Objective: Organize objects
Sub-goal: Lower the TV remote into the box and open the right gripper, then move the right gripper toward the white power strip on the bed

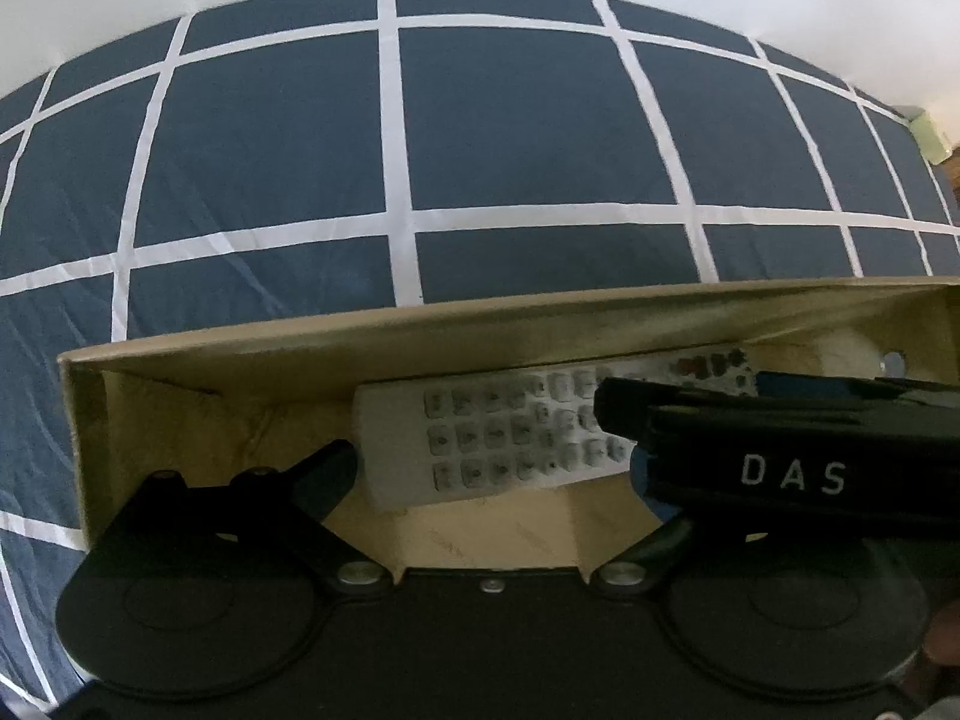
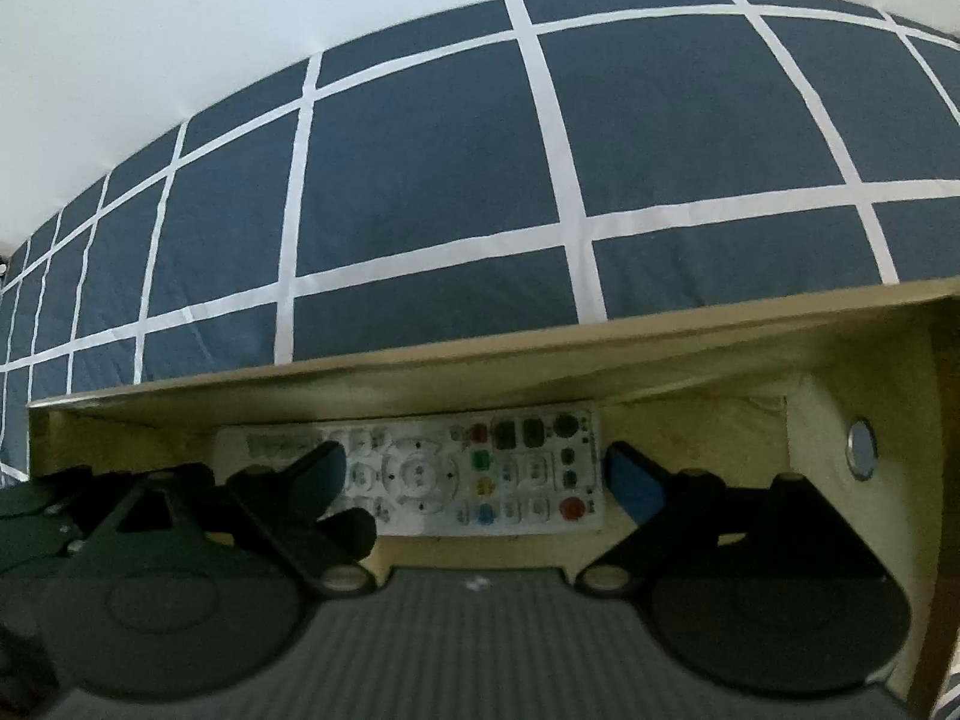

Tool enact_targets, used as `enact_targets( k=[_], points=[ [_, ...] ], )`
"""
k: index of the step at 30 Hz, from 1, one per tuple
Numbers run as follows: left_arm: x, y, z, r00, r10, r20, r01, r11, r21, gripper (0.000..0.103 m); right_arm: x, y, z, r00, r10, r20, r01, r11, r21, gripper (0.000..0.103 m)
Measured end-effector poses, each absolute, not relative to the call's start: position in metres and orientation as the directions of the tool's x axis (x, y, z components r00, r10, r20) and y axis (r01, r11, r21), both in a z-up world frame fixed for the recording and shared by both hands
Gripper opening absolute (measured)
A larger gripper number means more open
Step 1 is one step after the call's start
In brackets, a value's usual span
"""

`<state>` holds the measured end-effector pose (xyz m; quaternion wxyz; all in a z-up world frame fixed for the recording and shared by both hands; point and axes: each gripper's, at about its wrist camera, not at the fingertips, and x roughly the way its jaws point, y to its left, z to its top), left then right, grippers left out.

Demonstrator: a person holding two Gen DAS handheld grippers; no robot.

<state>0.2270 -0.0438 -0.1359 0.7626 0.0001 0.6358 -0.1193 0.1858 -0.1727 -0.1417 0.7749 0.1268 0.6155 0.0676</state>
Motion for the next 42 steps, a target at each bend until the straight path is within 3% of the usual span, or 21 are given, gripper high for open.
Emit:
enact_targets(
  k=[20, 29, 42],
  points=[
    [0.17, -0.035, -0.06, 0.269, -0.148, -0.952, 0.133, 0.984, -0.116, 0.1, 0.14, -0.176, -0.071, 0.331, 0.276, -0.903, 0.0, 0.956, 0.292, 0.094],
    [0.131, -0.04, -0.023, 0.327, -0.139, -0.935, 0.136, 0.986, -0.099, 0.103, 0.103, -0.192, -0.032, 0.396, 0.263, -0.88, 0.001, 0.958, 0.287, 0.103],
    [0.075, -0.068, 0.012, 0.379, -0.157, -0.912, 0.175, 0.98, -0.096, 0.103, 0.042, -0.227, 0.01, 0.473, 0.248, -0.846, 0.021, 0.956, 0.292, 0.103]
  ],
)
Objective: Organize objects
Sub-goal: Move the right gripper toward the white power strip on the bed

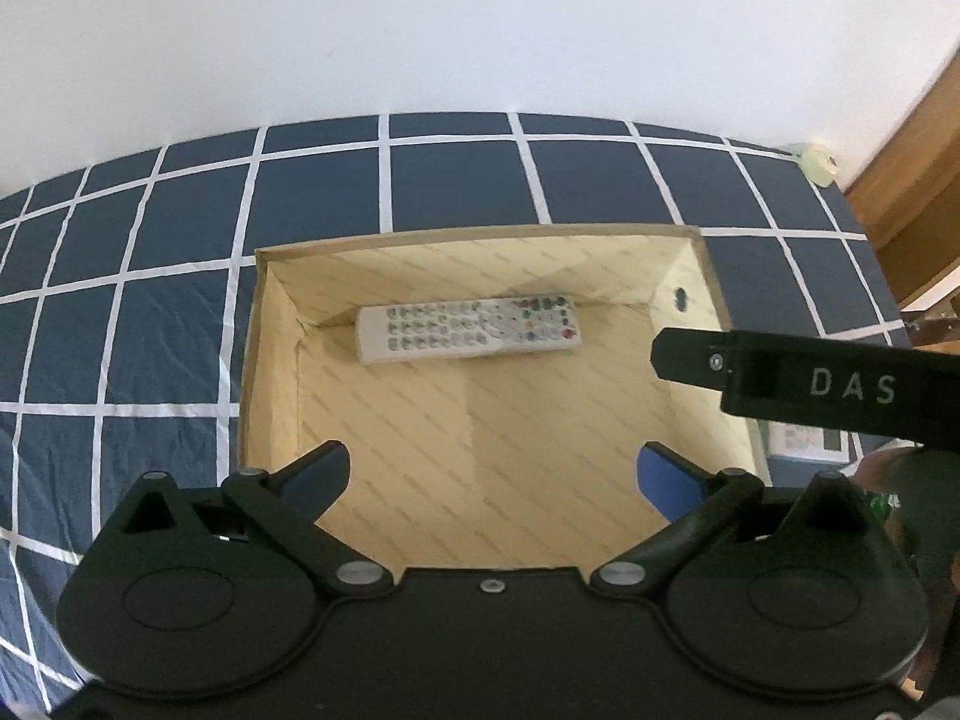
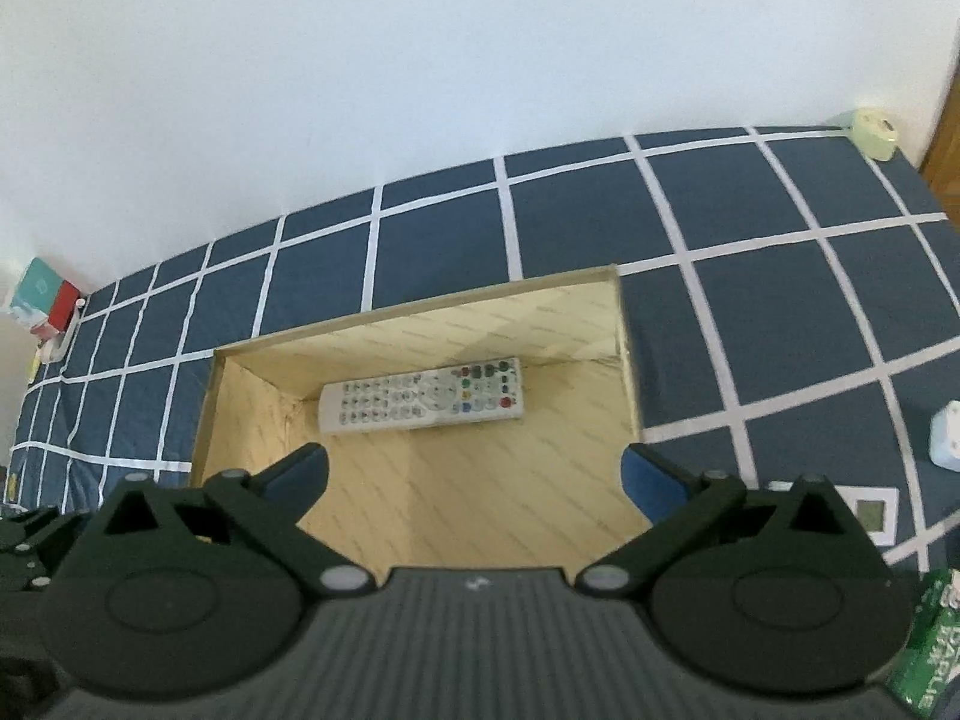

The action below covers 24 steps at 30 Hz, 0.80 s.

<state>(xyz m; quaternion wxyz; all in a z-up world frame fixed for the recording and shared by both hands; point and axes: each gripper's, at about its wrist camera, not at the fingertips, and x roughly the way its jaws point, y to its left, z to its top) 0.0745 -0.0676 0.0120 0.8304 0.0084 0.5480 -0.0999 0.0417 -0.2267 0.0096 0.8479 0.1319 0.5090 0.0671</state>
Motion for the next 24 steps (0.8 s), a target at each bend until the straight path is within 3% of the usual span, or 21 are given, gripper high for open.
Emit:
enact_targets(
  k=[24],
  points=[
    [-0.006, -0.151, 0.035, 0.384, -0.227, -0.895, 0.295, 0.949, -0.114, 0.103, -0.062, -0.322, 0.04, 0.534, 0.15, -0.832, 0.158, 0.949, 0.272, 0.103]
  ],
)
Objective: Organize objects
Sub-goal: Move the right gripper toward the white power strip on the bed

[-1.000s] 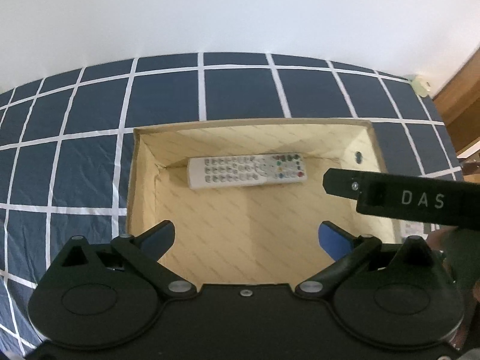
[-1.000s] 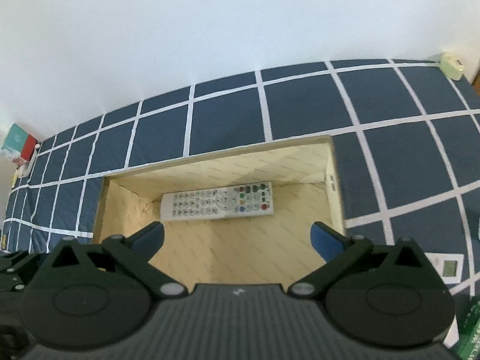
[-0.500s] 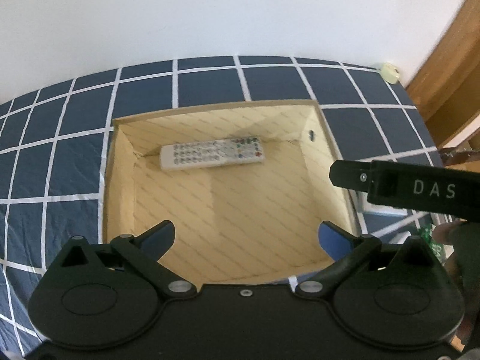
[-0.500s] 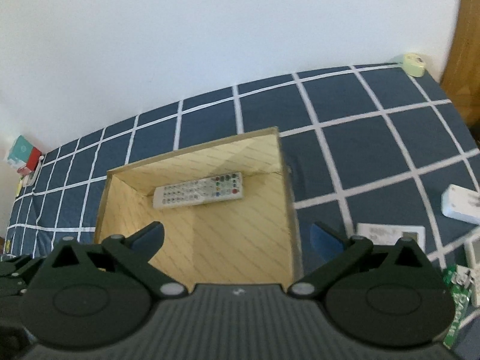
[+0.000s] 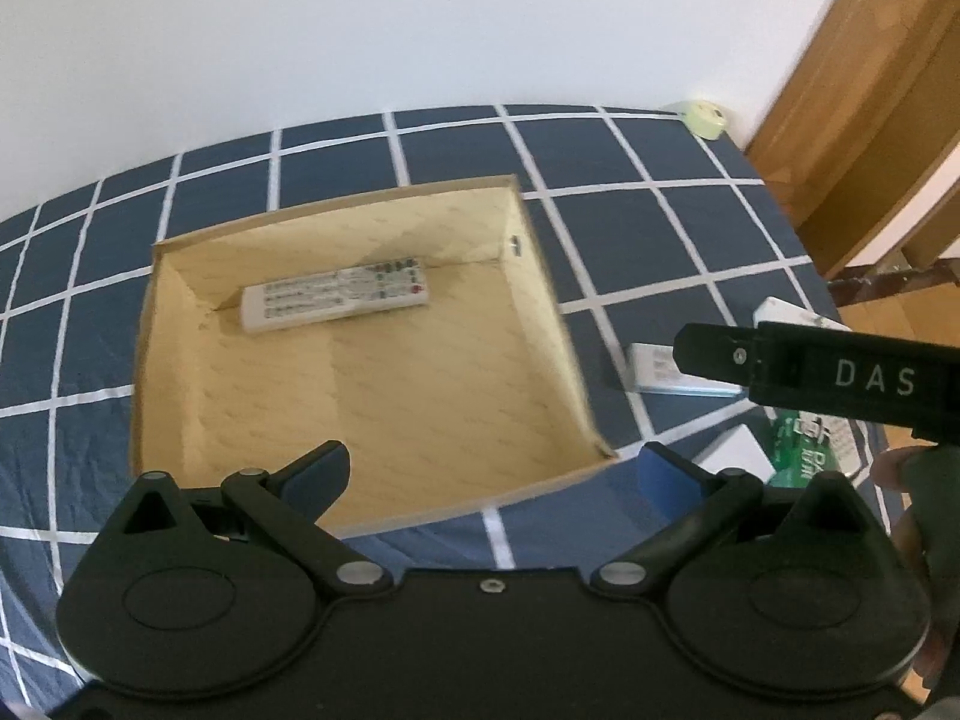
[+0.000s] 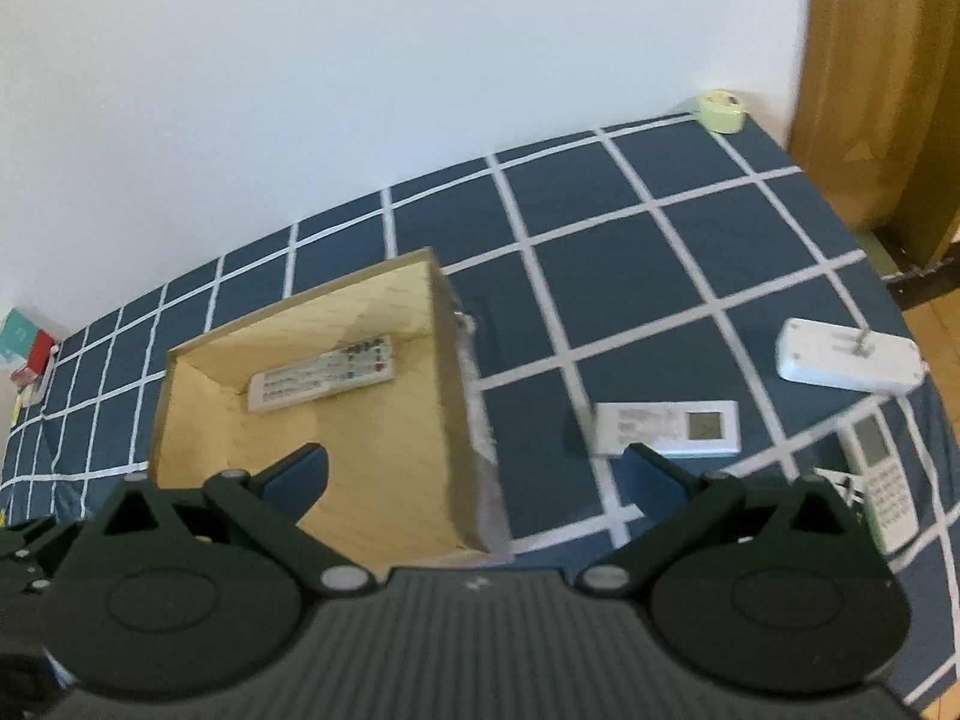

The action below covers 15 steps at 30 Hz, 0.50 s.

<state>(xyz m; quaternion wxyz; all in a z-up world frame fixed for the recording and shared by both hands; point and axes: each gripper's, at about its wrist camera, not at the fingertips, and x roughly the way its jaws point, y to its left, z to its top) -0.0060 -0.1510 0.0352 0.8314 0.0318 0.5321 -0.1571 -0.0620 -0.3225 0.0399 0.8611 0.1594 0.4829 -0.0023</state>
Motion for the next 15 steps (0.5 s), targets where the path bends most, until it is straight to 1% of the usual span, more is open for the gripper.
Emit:
enact_targets(
  k=[8, 15],
  points=[
    [-0.013, -0.195, 0.035, 0.37, -0.245, -0.896, 0.33, 0.936, -0.12, 0.103, -0.076, -0.368, 0.04, 0.532, 0.128, -0.837, 0.202, 0.941, 0.272, 0.103],
    [-0.012, -0.252, 0.032, 0.354, -0.253, -0.901, 0.357, 0.926, -0.12, 0.103, -0.08, -0.428, 0.035, 0.522, 0.09, -0.848, 0.264, 0.928, 0.261, 0.103]
  ],
)
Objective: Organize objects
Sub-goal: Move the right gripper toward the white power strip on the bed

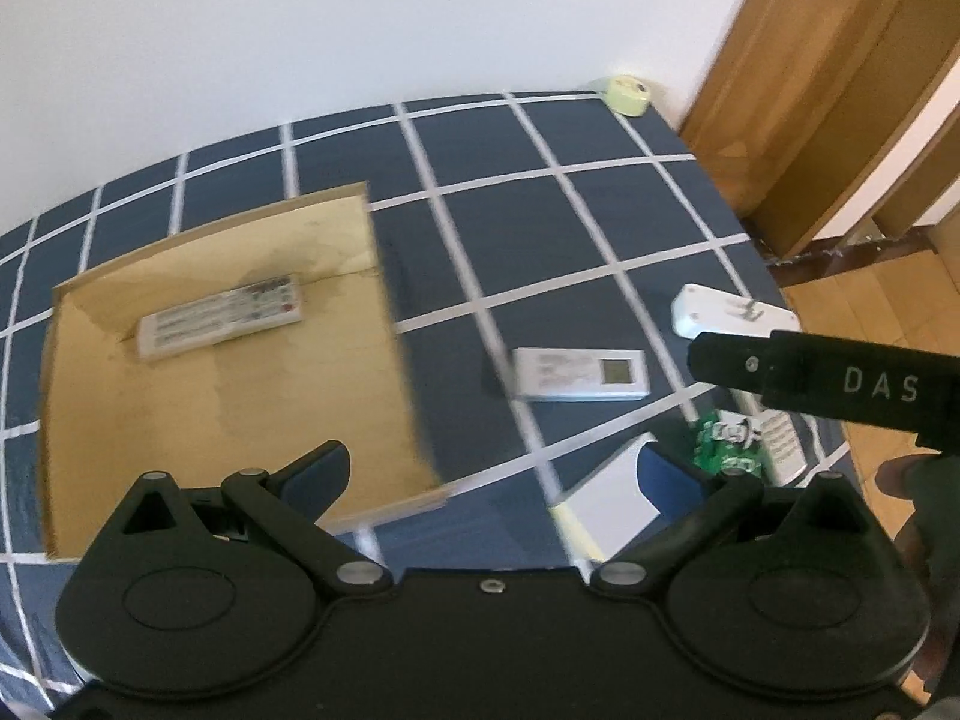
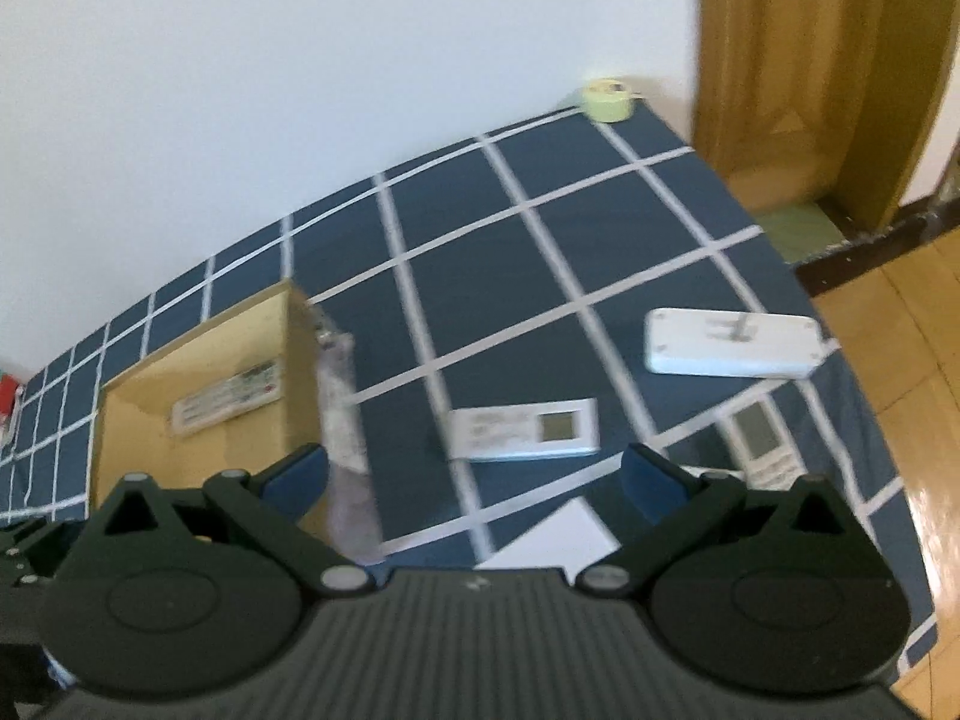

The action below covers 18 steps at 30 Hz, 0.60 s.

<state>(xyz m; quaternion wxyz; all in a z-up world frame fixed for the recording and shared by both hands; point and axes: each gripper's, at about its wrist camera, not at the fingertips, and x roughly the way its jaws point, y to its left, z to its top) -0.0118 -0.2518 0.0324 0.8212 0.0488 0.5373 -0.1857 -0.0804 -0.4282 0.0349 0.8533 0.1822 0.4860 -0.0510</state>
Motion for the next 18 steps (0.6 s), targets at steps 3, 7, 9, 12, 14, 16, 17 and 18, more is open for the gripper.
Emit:
enact_targets(
  k=[3, 7, 9, 12, 14, 16, 17, 18],
  points=[
    [-0.009, -0.279, 0.03, 0.343, -0.26, -0.903, 0.364, 0.923, -0.127, 0.103, -0.081, -0.458, 0.031, 0.512, 0.078, -0.856, 0.288, 0.923, 0.256, 0.103],
    [-0.005, -0.318, 0.025, 0.325, -0.264, -0.908, 0.377, 0.917, -0.131, 0.103, -0.078, -0.5, 0.027, 0.502, 0.063, -0.863, 0.322, 0.912, 0.254, 0.103],
    [-0.003, -0.336, 0.021, 0.317, -0.266, -0.91, 0.385, 0.913, -0.132, 0.103, -0.075, -0.521, 0.023, 0.494, 0.057, -0.868, 0.335, 0.909, 0.25, 0.103],
    [0.002, -0.366, 0.015, 0.307, -0.266, -0.914, 0.4, 0.907, -0.13, 0.103, -0.071, -0.549, 0.018, 0.483, 0.041, -0.875, 0.357, 0.903, 0.239, 0.103],
    [0.006, -0.382, 0.011, 0.3, -0.263, -0.917, 0.407, 0.905, -0.127, 0.103, -0.068, -0.567, 0.014, 0.474, 0.033, -0.88, 0.373, 0.897, 0.235, 0.103],
    [0.011, -0.399, 0.005, 0.292, -0.259, -0.921, 0.412, 0.903, -0.123, 0.103, -0.065, -0.584, 0.009, 0.469, 0.031, -0.883, 0.387, 0.891, 0.237, 0.103],
    [0.013, -0.405, 0.002, 0.288, -0.258, -0.922, 0.415, 0.901, -0.122, 0.103, -0.064, -0.591, 0.006, 0.465, 0.029, -0.885, 0.394, 0.888, 0.236, 0.103],
    [0.015, -0.412, -0.001, 0.283, -0.255, -0.925, 0.419, 0.9, -0.12, 0.103, -0.062, -0.599, 0.003, 0.461, 0.026, -0.887, 0.401, 0.886, 0.235, 0.103]
  ],
)
